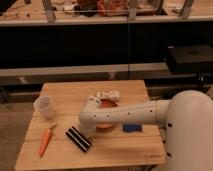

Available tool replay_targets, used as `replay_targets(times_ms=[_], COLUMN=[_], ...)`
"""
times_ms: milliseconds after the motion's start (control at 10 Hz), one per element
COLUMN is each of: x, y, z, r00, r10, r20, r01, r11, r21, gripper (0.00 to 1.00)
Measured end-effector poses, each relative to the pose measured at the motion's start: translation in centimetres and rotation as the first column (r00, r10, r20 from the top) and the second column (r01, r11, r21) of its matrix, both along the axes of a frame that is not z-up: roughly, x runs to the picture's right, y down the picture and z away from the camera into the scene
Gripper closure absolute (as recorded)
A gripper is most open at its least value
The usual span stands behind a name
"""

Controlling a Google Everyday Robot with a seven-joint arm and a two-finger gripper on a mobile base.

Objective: Push the eraser across the table

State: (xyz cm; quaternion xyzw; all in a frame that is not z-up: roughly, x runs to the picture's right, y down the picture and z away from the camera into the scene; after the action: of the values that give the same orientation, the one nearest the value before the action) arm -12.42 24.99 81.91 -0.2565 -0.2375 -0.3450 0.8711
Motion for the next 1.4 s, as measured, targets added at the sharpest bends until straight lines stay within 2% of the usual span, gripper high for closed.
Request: replay_targets(times_ms=[1400], x=[-0.3], y=[-0.15], z=[0.03], r00=[1.0], r10=[-0.011], r20=[0.015], r01=[0.011], r11=[0.9999], r21=[0.003], gripper=[1.0])
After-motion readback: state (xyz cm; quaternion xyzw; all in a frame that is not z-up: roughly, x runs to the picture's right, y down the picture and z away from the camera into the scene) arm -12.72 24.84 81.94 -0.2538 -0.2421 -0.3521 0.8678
